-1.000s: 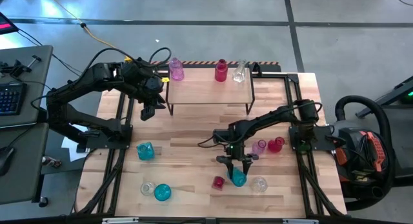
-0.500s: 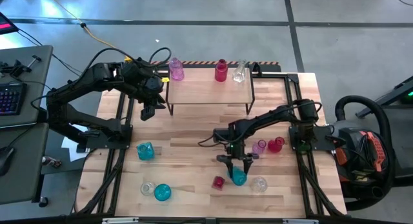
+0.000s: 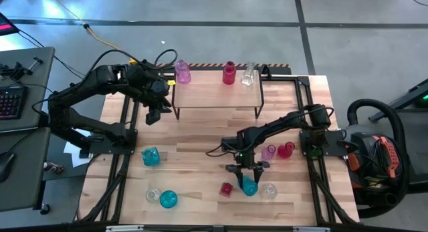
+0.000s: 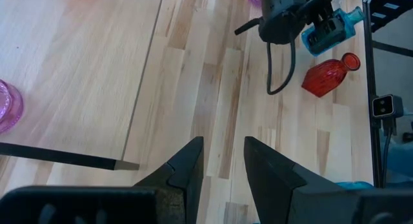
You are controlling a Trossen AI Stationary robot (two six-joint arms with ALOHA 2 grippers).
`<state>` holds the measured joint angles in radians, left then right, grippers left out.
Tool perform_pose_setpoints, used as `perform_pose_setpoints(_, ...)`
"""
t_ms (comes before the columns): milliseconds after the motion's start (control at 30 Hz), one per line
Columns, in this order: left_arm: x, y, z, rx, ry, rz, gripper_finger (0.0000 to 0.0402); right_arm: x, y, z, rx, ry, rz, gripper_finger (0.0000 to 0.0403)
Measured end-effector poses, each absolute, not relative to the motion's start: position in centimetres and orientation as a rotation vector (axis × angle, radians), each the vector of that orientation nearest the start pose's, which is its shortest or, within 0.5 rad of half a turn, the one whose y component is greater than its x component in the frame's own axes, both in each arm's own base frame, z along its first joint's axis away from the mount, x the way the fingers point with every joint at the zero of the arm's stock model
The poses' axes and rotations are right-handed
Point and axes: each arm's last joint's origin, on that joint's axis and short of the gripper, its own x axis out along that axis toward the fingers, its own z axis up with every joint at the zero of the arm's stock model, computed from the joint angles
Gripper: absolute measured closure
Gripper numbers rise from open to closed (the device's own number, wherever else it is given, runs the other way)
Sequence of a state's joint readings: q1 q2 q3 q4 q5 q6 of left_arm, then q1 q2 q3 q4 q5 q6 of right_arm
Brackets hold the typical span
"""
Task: Sort vases onto shelf
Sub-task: Put the bottom right blue vase on the shelf
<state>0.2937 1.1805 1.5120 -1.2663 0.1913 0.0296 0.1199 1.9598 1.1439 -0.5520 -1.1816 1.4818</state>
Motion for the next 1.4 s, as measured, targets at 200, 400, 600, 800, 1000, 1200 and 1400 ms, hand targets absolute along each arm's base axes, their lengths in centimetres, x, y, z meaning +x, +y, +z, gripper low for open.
perform_pose_setpoints(200, 18.2, 4.9, 40.7, -0.197, 0.908, 0.082, 0.0298, 34.1, 7.2, 12.9, 1.774, 1.984, -0.070, 0.0130)
perform_pose_setpoints(400, 18.2, 4.9, 40.7, -0.197, 0.909, 0.082, 0.0298, 34.3, 7.2, 12.1, 1.765, 1.987, -0.065, 0.0130)
perform_pose_setpoints(600, 18.2, 4.9, 40.7, -0.197, 0.909, 0.082, 0.0298, 34.3, 7.2, 12.1, 1.768, 1.985, -0.061, 0.0130)
perform_pose_setpoints(800, 18.2, 4.9, 40.7, -0.197, 0.909, 0.081, 0.0298, 34.3, 7.1, 12.1, 1.770, 1.985, -0.060, 0.0130)
perform_pose_setpoints(1000, 18.2, 4.9, 40.7, -0.197, 0.909, 0.081, 0.0298, 34.4, 7.0, 12.1, 1.775, 1.980, -0.059, 0.0119)
perform_pose_setpoints(1200, 18.2, 4.9, 40.7, -0.197, 0.909, 0.082, 0.0298, 34.3, 7.0, 12.1, 1.777, 1.986, -0.057, 0.0085)
perform_pose_setpoints(1400, 18.2, 4.9, 40.7, -0.197, 0.909, 0.082, 0.0298, 34.4, 6.8, 12.1, 1.778, 1.975, -0.049, 0.0082)
